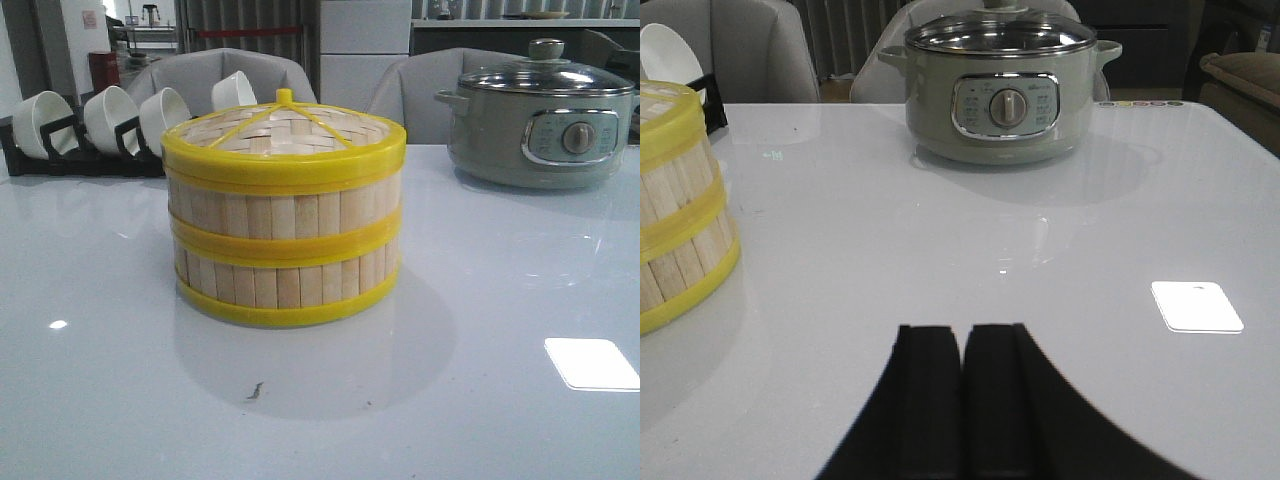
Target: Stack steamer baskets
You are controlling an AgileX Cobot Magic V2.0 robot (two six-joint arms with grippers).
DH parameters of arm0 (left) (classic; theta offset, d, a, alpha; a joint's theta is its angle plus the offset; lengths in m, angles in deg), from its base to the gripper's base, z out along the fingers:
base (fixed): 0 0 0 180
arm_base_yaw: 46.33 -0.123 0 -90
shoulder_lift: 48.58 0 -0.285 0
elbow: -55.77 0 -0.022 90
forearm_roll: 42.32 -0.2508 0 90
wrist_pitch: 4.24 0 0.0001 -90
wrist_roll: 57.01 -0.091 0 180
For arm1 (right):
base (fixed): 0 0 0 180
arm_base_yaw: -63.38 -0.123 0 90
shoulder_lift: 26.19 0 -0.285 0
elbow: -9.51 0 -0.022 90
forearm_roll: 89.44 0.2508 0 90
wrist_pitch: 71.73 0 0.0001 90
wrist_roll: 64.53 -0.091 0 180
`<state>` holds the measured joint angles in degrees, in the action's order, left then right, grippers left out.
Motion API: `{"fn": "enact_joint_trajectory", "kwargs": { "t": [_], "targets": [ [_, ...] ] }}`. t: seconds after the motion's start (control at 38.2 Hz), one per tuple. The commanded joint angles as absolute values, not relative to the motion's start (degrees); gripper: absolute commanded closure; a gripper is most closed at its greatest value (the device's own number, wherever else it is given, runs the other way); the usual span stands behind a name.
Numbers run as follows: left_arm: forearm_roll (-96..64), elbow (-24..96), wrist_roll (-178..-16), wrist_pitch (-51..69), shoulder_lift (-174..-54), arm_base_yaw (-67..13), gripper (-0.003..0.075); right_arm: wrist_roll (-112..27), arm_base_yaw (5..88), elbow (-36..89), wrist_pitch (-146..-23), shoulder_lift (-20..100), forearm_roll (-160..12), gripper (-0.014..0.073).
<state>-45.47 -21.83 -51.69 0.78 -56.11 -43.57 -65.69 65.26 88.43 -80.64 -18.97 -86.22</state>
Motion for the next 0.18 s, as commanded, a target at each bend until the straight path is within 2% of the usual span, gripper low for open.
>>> {"fn": "enact_joint_trajectory", "kwargs": {
  "t": [0.0,0.16],
  "targets": [
    [-45.1,-21.8,-51.4,-4.2,-55.4,-43.5,0.0625,-65.3,65.3,87.6,-75.2,-20.2,-86.6,0.0541],
    [-45.1,-21.8,-51.4,-4.2,-55.4,-43.5,0.0625,-65.3,65.3,87.6,-75.2,-20.2,-86.6,0.0541]
  ]
}}
